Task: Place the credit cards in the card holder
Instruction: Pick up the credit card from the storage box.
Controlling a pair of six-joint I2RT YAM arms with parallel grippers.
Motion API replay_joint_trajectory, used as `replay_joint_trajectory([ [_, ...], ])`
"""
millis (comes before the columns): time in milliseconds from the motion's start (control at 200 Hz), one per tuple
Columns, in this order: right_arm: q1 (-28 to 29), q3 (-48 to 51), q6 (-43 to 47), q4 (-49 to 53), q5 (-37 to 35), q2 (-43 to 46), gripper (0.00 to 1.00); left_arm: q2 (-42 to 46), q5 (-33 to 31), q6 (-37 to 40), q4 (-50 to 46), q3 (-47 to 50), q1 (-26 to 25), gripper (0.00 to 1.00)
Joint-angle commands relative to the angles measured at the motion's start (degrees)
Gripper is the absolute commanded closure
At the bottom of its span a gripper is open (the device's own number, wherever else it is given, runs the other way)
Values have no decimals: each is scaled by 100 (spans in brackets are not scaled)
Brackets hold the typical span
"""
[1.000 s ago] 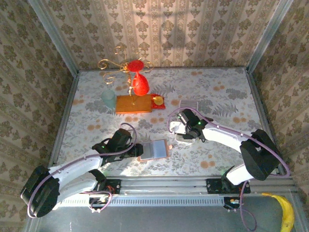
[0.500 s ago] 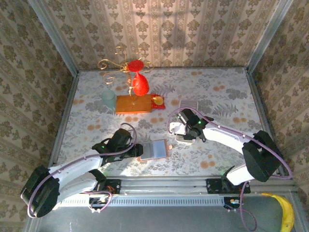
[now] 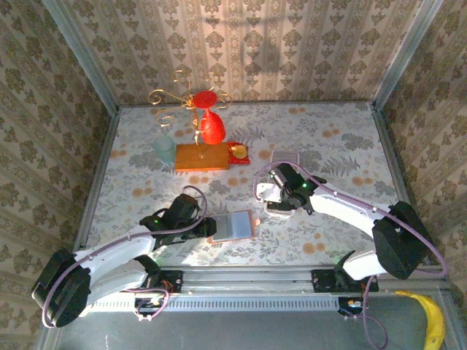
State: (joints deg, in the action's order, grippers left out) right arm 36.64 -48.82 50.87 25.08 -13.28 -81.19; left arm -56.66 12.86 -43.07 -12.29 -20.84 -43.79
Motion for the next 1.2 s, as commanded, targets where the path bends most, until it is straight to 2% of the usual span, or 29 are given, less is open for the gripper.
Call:
replay_joint_trajectory([
  [0, 27, 16, 35, 127, 97, 108, 55, -37, 85, -96, 95, 80, 25, 60],
  [5, 27, 27, 30, 100, 93, 111, 50, -38, 85, -96, 95, 80, 22, 60],
  [30, 27, 57, 13, 27, 77, 103, 40, -38, 78, -96, 98, 80, 19, 60],
  [130, 26, 178, 97, -291, 130, 108, 16, -38, 58, -104, 111, 106, 18, 59],
  [190, 10, 191, 182, -403, 111, 45, 11, -38, 67, -104, 111, 107, 12, 60],
  [295, -51, 114, 306, -523, 81, -187, 10, -38, 69, -96, 107, 107, 11, 60],
  [580, -198, -87, 469, -700, 230, -697, 19, 6, 67, -96, 73, 115, 11, 60],
  [670, -210, -177, 509, -615, 204, -775, 34, 30, 67, -91, 57, 116, 15, 61],
  [755, -202, -256, 464, -477, 260, -734, 43, 59, 63, -105, 47, 115, 11, 63],
  [870, -201, -264, 415, -317, 326, -597, 44, 69, 50, -111, 48, 107, 12, 63],
  [970, -201, -225, 453, -237, 328, -517, 54, 42, 58, -140, 95, 111, 11, 65],
  [1195, -197, -154, 406, -132, 419, -373, 59, -55, 120, -129, 106, 63, 16, 67],
])
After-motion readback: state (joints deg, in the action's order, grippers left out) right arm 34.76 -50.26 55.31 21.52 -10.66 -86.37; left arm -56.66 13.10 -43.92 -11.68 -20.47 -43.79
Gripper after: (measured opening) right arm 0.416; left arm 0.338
